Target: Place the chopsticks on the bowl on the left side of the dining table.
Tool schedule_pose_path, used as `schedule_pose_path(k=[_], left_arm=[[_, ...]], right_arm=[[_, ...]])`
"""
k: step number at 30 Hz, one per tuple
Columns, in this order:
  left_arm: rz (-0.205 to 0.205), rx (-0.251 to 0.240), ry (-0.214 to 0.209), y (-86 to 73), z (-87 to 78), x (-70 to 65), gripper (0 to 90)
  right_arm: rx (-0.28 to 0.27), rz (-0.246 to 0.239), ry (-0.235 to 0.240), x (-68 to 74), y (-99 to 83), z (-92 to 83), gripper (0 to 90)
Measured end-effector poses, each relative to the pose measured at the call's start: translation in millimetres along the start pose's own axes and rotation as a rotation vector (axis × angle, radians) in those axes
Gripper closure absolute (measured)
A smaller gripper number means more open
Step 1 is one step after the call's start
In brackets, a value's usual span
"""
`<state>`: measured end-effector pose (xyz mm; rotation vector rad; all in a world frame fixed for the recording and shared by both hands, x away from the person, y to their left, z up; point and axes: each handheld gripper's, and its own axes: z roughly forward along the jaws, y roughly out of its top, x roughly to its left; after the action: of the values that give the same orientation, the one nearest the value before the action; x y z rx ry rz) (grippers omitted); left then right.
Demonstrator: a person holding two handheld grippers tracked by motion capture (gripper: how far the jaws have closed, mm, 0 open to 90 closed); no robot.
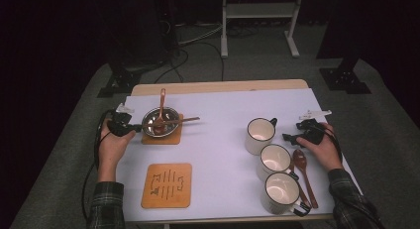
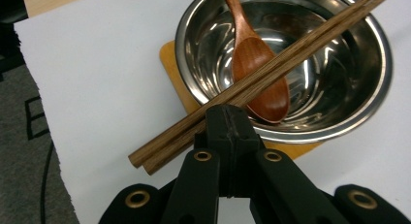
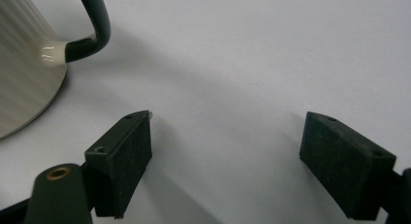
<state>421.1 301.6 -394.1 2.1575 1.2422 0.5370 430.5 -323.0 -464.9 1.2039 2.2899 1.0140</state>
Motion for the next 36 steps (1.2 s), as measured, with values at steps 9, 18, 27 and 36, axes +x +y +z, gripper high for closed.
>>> schedule_pose_path(k=[9, 18, 27, 36], left_arm=[[0.002, -0.011, -0.004, 1.6, 0.3, 1.0, 89.9], [0.027, -0.041, -0.068, 9.9, -11.0, -22.3, 86.8], [0.063, -0.077, -0.134, 14.5, -16.2, -59.3, 71.5], [0.089, -0.075, -0.184, 14.3, -13.2, -92.8, 55.2]], right_arm=[[0.0, -0.001, 0.0, -0.1, 0.1, 0.0, 17.3], [0.0, -0.001, 0.0, 0.0, 0.1, 0.0, 17.3], [0.0, -0.002, -0.003, 0.4, 0.1, 0.0, 17.3], [0.001, -0.002, -0.002, 0.2, 0.2, 0.0, 17.3]])
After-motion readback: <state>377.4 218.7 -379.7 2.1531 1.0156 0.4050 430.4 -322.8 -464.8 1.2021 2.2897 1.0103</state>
